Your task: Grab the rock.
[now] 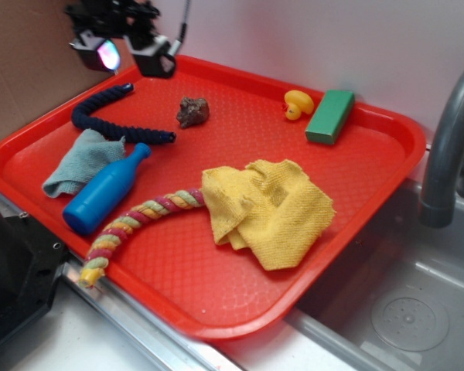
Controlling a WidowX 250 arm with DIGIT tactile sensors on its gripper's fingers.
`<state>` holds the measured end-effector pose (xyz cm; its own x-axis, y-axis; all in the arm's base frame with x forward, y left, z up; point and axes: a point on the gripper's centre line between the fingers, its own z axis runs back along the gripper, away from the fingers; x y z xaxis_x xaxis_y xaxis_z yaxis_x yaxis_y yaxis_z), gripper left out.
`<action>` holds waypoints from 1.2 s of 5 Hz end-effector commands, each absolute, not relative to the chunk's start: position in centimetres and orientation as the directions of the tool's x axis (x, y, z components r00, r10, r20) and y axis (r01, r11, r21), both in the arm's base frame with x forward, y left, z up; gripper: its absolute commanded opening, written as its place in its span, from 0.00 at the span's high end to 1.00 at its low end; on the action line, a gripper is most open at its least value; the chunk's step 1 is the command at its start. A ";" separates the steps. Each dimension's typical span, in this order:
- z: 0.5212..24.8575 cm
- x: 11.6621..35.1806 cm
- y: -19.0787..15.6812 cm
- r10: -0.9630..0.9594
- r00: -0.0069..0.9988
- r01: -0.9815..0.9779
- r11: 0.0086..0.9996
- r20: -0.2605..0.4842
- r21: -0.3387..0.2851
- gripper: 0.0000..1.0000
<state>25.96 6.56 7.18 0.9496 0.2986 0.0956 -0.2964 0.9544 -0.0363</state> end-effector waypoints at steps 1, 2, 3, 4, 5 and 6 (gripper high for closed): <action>4.8 29.3 5.5 0.151 0.985 -0.148 0.988 0.088 -0.038 0.00; 4.3 29.5 4.7 0.116 0.989 -0.114 0.993 0.092 -0.034 0.00; 3.6 29.8 3.7 0.097 0.992 -0.096 0.995 0.077 -0.022 0.00; 2.9 30.1 3.4 0.093 0.993 -0.092 0.995 0.067 -0.023 0.00; 2.9 30.1 2.9 0.084 0.995 -0.083 0.996 0.054 -0.020 0.00; 2.8 29.8 3.3 0.105 0.994 -0.106 0.994 0.023 0.009 1.00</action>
